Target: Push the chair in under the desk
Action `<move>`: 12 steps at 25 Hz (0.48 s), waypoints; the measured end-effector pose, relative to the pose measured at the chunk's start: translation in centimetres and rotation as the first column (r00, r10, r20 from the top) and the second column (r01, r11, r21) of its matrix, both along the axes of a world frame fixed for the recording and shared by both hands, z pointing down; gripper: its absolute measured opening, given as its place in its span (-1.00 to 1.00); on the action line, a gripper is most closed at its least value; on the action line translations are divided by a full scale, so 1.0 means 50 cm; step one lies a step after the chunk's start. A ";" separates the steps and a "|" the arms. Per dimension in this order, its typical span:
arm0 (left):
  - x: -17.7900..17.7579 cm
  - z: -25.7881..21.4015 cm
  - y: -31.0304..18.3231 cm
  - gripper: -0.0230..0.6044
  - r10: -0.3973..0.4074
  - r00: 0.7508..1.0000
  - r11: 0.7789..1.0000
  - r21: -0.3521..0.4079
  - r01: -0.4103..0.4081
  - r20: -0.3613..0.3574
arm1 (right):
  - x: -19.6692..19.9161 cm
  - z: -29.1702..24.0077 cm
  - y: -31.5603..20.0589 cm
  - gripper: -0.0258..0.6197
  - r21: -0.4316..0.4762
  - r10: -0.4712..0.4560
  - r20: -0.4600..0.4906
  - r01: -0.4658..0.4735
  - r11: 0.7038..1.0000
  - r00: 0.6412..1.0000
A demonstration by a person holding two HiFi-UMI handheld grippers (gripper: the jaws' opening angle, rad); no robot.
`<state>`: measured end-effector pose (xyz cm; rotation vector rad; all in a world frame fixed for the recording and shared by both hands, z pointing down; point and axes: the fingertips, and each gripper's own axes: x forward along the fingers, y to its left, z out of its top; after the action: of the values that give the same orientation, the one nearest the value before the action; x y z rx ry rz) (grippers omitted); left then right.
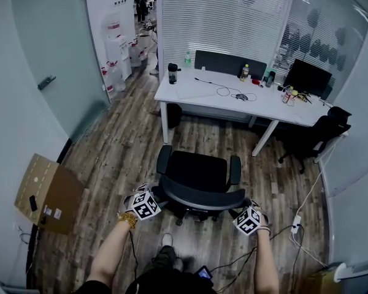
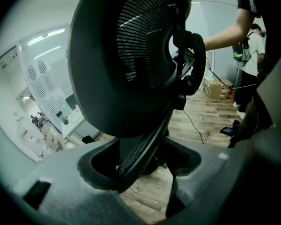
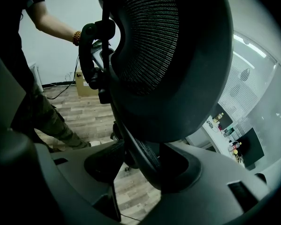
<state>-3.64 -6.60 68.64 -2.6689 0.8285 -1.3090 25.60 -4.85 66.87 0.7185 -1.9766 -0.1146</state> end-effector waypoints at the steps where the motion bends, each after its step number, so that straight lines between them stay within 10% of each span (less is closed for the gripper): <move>1: 0.000 0.000 -0.006 0.01 0.001 1.000 1.000 0.000 -0.001 0.000 | -0.001 0.000 -0.006 -0.20 0.000 -0.001 0.000 0.001 1.000 1.000; 12: 0.010 -0.001 -0.077 0.01 0.004 1.000 1.000 -0.010 -0.004 0.005 | 0.009 -0.002 -0.077 -0.20 -0.007 0.013 -0.010 -0.013 1.000 1.000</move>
<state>-3.14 -10.45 68.57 -2.6720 0.8175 -1.3223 26.03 -8.70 66.76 0.7250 -1.9615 -0.1035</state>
